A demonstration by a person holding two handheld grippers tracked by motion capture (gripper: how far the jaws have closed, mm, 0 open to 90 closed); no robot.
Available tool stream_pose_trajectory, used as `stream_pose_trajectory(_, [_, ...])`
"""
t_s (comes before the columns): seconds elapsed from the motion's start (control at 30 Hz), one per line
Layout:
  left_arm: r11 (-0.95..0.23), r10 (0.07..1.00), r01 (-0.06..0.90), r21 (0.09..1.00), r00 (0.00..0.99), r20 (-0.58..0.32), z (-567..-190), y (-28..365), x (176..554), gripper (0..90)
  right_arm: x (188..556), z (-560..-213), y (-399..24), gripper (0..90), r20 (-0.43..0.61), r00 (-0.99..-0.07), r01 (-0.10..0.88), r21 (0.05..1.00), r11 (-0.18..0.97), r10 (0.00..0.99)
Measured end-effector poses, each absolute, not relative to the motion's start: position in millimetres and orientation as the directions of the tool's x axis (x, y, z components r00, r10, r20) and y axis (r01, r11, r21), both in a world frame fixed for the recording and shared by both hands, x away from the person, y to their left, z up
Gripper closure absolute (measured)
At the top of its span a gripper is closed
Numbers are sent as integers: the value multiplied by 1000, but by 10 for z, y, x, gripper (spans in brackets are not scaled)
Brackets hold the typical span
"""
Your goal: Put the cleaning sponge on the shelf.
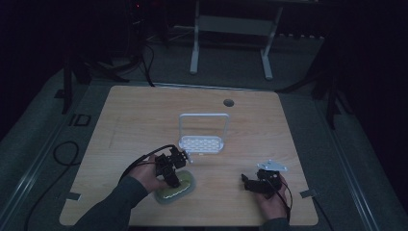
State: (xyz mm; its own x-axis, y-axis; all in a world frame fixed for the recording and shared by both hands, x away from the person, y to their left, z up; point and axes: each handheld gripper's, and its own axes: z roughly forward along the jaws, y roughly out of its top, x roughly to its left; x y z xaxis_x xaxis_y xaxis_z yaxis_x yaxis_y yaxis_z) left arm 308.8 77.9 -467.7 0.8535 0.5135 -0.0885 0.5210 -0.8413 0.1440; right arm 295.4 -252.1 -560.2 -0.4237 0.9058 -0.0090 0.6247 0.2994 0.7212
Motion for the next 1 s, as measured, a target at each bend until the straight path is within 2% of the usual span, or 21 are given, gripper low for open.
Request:
stream_pose_trajectory(0.23, [-849,508,516,114,856,-93,-4726,761,3124,621,2954,-5602,-2520,129,-9,-423,625,721,299,906])
stream_pose_trajectory(0.43, [-856,499,507,98,861,-97,-4741,745,3138,676,2954,-5602,-2520,130,-9,-423,625,721,299,906])
stream_pose_trajectory(0.57, [-857,500,508,88,860,-101,-4765,729,3154,666,2954,-5602,-2520,129,-9,-423,625,721,299,906])
stream_pose_trajectory(1.0, [-881,465,470,50,881,-93,-4760,671,3156,715,2954,-5602,-2521,130,-9,-423,625,721,299,906])
